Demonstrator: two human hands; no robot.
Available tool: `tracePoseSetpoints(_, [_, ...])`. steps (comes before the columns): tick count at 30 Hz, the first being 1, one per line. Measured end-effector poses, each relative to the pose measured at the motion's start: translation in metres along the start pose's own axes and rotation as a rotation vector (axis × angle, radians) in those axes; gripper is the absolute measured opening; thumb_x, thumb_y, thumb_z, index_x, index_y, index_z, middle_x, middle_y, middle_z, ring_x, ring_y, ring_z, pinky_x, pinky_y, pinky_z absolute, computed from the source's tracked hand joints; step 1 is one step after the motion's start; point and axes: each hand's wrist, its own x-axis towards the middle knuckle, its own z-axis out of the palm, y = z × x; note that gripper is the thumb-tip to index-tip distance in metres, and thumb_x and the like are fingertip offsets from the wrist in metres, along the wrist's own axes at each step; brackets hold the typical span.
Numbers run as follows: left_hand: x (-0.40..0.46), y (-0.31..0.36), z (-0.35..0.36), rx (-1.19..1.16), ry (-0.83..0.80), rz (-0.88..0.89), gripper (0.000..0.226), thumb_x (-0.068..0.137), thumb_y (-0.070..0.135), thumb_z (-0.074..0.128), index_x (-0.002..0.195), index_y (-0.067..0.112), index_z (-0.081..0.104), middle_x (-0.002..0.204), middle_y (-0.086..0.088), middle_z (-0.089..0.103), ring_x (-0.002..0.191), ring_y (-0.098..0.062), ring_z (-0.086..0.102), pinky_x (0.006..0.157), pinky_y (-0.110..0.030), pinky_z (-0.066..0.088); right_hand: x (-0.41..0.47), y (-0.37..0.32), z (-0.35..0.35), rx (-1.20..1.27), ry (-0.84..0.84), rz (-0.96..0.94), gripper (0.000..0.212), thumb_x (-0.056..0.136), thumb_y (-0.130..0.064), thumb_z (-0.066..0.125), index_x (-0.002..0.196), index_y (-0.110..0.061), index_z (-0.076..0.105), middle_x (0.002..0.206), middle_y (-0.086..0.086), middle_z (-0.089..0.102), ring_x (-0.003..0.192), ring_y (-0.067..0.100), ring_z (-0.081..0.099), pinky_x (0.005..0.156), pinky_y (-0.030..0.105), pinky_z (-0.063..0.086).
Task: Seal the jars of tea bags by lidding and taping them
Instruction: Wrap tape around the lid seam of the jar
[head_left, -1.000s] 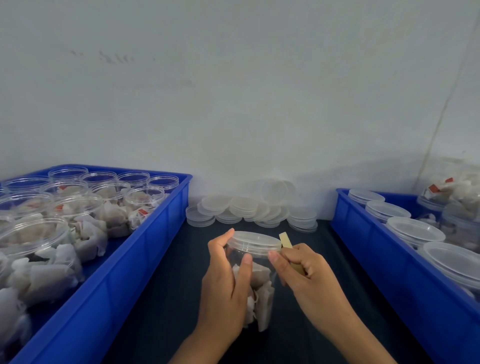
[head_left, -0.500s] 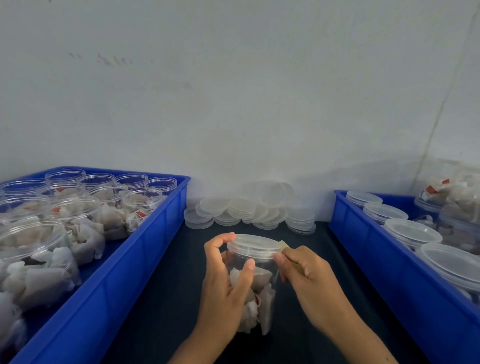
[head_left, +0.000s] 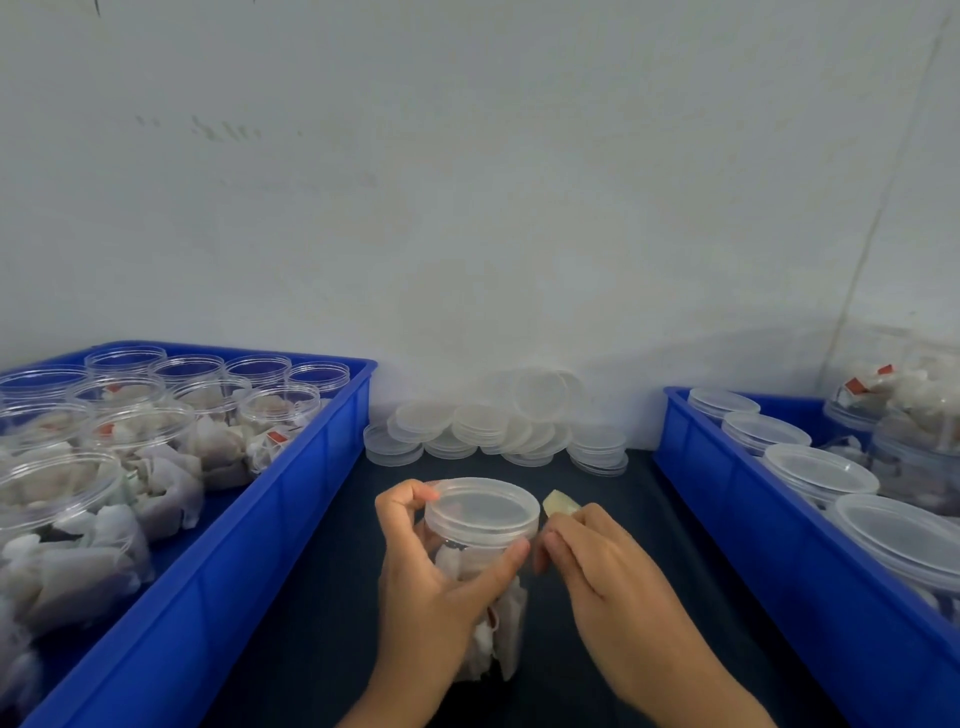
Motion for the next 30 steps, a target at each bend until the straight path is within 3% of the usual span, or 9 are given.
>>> tracePoseSetpoints(7, [0.006,-0.005,-0.006,0.021,0.009,-0.037,0.075,0.042,0.049,0.085,0.104,0.045,0.042,0.106,0.015,0.061,0.101,-0.001,0.063,0.077,-0.016,0.053,0.002,0.002,0.004,-0.001,-0.021,0.017,0.025,0.104,-0.036,0.024,0.106,-0.030,0.048,0.106,-0.012,0.046,0.089,0.004,0.052,0.079,0.025,0.048])
tracePoseSetpoints(11, [0.009,-0.005,-0.007,-0.045,-0.004,-0.047,0.076,0.040,0.042,0.087,0.102,0.046,0.043,0.109,0.003,0.061,0.097,-0.006,0.067,0.074,-0.015,0.053,-0.002,-0.003,0.002,0.021,0.043,-0.004,0.005,0.101,-0.041,0.026,0.106,-0.040,0.027,0.093,-0.015,0.046,0.076,0.005,0.054,0.066,0.023,0.048])
tracePoseSetpoints(14, [0.011,-0.004,-0.007,-0.100,-0.012,-0.061,0.076,0.039,0.038,0.087,0.100,0.049,0.043,0.109,-0.003,0.062,0.092,-0.009,0.070,0.069,-0.015,0.054,-0.004,-0.005,-0.002,0.025,0.074,0.008,0.017,0.100,-0.042,0.031,0.103,-0.044,0.014,0.088,-0.016,0.047,0.066,0.009,0.057,0.061,0.022,0.048])
tracePoseSetpoints(19, [0.013,-0.003,-0.010,-0.137,-0.069,-0.090,0.086,0.038,0.035,0.088,0.110,0.042,0.040,0.109,-0.005,0.063,0.093,-0.011,0.071,0.071,-0.016,0.054,-0.005,-0.003,0.000,-0.045,0.105,-0.006,0.040,0.101,-0.041,0.031,0.130,-0.044,0.004,0.071,-0.010,0.050,0.061,0.007,0.052,0.059,0.023,0.046])
tracePoseSetpoints(22, [0.016,-0.005,-0.012,-0.181,-0.106,-0.118,0.092,0.039,0.032,0.088,0.116,0.034,0.038,0.107,-0.011,0.065,0.091,-0.014,0.071,0.070,-0.016,0.054,-0.004,-0.001,-0.001,-0.057,0.127,-0.042,0.049,0.102,-0.039,0.032,0.137,-0.043,-0.002,0.075,-0.007,0.056,0.067,0.005,0.053,0.062,0.020,0.042])
tracePoseSetpoints(30, [0.015,-0.013,-0.012,-0.224,-0.166,-0.133,0.087,0.044,0.033,0.088,0.118,0.035,0.042,0.105,-0.008,0.069,0.094,-0.020,0.071,0.072,-0.019,0.055,-0.004,0.002,0.000,-0.027,0.070,-0.082,0.045,0.104,-0.034,0.029,0.144,-0.054,0.022,0.099,-0.017,0.056,0.090,0.002,0.052,0.080,0.015,0.043])
